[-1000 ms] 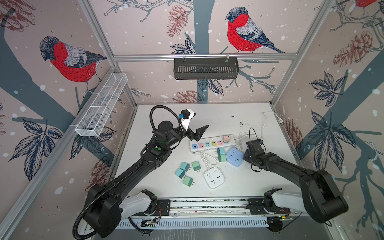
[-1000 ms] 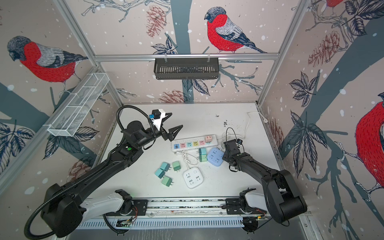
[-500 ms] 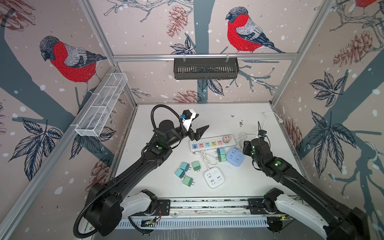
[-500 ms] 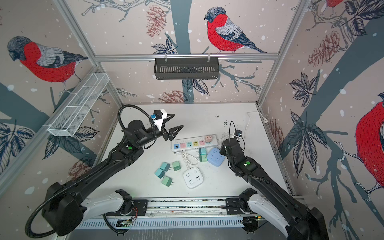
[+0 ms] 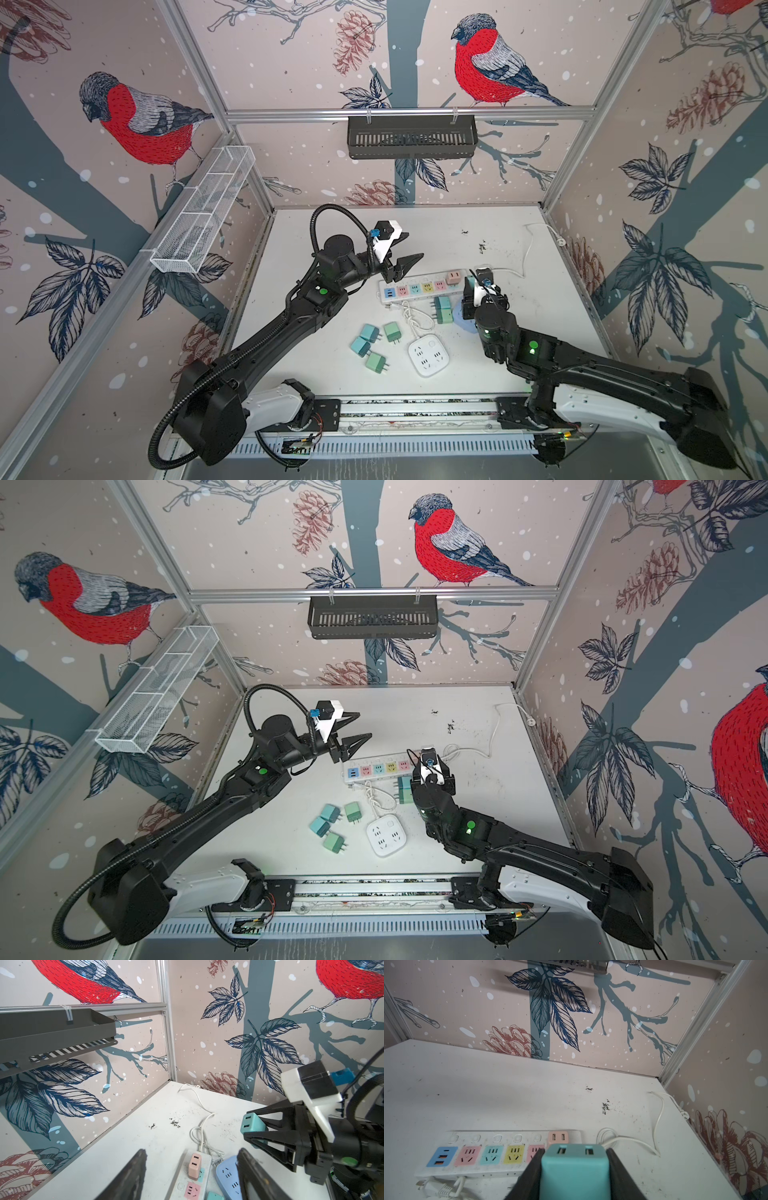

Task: Insert the plug
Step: 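Lift the teal adapter with the right gripper toward the power strip, then reach the left gripper toward the teal adapter held by the right gripper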

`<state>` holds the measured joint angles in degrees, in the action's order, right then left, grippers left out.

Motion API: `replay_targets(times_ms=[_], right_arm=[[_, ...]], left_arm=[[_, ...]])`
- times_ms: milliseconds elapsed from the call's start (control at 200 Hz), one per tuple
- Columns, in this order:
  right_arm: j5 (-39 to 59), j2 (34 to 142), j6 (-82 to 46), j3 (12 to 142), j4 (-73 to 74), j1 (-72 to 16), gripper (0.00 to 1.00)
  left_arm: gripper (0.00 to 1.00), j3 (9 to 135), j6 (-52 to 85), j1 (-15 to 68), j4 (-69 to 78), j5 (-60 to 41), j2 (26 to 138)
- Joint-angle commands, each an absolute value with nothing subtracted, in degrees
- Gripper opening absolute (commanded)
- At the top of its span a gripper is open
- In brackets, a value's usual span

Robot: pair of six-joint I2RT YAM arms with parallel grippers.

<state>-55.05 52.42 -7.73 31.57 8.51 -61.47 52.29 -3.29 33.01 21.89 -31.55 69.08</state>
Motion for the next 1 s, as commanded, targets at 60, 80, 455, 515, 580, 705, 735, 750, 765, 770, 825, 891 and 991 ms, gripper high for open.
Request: replay_targets(times_ms=[60,80,455,515,580,705,735,750,765,770,825,891,991], right_arm=[[-32.77,48.82,10.67,28.72,18.95,-57.8,0.0],[-31.44,48.25,12.53,27.77,20.29,-57.85,0.0],[-32.04,44.6,29.13,9.41,46.55,-58.07,0.0],[-31.87,43.69,29.61,8.63,46.82,-58.17,0.0],[-33.07,42.45,30.28,8.32,47.02,-58.58,0.0],[-33.7,39.33,30.8,5.98,49.39,-58.9,0.0],[-33.57,38.59,31.08,5.46,49.93,-58.92,0.0],[-33.28,38.11,31.23,5.25,50.13,-58.93,0.0],[-32.87,37.72,31.27,5.1,50.1,-58.9,0.0],[-32.78,37.58,31.28,5.01,50.1,-58.94,0.0],[-30.95,36.2,31.51,4.51,50.1,-59.03,0.0],[-28.95,35.01,31.71,3.77,50.33,-59.14,0.0],[-28.04,34.38,32.36,3.43,50.54,-59.56,0.0]], left_arm=[[0.66,52.95,-5.51,33.53,20.61,-34.1,68.47],[0.66,53.1,-5.68,33.57,20.3,-34.12,68.47],[0.59,58.63,-10.06,37.06,12.36,-36.96,72.58],[0.59,59.93,-11.14,37.86,10.44,-36.95,73.65],[0.59,61.22,-11.98,38.47,8.61,-37.07,74.71],[0.59,63.71,-12.95,39.13,5.1,-38.21,76.9],[0.59,64.6,-13.32,39.41,3.87,-38.31,77.58],[0.59,65.06,-13.44,39.6,3.42,-38.28,77.87],[0.59,65.46,-13.53,39.82,2.7,-38.16,78.26],[0.59,65.6,-13.58,39.86,2.58,-38.15,78.37],[0.59,67.01,-14.33,40.79,0.65,-38.17,79.58],[0.59,68.7,-15.35,42.16,-1.76,-37.5,80.9],[0.61,70.73,-17.23,44.51,-4.92,-36.11,82.61]])
